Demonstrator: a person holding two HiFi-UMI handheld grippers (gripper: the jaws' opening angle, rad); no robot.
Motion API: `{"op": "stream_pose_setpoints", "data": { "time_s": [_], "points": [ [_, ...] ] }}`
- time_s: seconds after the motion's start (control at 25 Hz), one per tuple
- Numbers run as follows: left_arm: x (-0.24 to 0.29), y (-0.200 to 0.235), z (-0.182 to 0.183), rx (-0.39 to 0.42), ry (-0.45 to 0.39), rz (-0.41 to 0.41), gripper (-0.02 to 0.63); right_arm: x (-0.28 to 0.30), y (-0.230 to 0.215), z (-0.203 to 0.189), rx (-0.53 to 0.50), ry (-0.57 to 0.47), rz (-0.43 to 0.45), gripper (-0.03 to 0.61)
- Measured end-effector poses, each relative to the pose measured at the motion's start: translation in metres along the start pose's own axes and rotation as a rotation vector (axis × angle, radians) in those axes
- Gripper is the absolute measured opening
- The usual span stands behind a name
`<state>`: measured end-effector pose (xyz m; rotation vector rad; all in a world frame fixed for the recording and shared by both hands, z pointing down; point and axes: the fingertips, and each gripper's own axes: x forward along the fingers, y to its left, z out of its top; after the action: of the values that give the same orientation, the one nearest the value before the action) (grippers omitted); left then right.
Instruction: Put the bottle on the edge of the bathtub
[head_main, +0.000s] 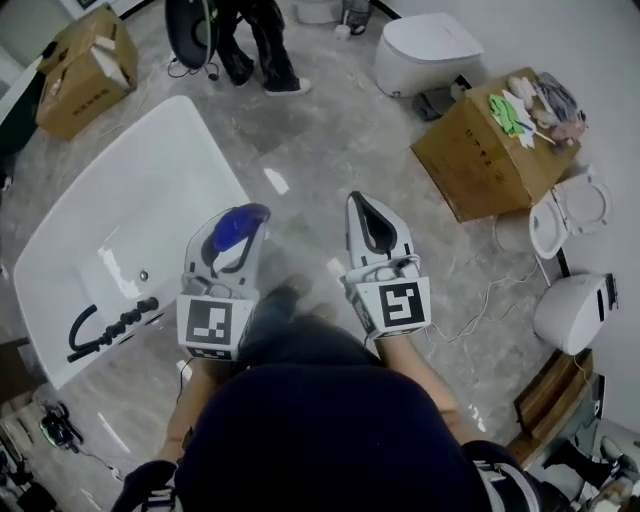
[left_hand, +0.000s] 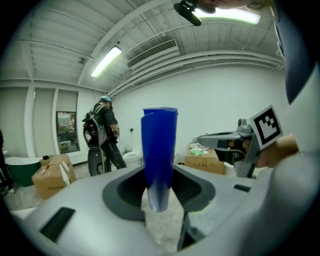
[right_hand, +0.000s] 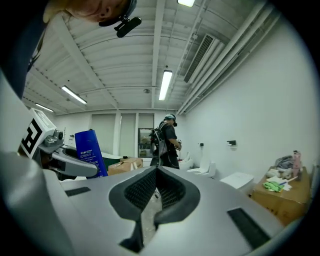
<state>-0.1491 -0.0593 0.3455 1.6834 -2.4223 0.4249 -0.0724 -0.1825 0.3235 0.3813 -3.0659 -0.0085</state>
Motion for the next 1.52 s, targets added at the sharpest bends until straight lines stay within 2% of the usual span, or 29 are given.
{"op": "stream_pose_setpoints", "data": {
  "time_s": [0.32,0.56,0.96,1.52],
  "points": [
    [-0.063,0.078,-0.041,-0.096,0.056,0.25,0.152,0.051,0.079,0.001,-0.03,0.006,0.206,0.017],
    [-0.09,0.108,-0.059,-0.141,0.083,0.319,0.152,0.067,0.114,0.001,-0.045,0.01,0.274,0.017],
    [-0.069,0.113,-0.088,-0.158,0.122,0.266,0.152,0.092,0.133,-0.021,-0.067,0.059,0.302,0.017],
    [-0.002,0.094,-0.139,-0.103,0.157,0.118,0.152,0.125,0.124,-0.087,-0.049,0.134,0.317,0.017]
  ]
}}
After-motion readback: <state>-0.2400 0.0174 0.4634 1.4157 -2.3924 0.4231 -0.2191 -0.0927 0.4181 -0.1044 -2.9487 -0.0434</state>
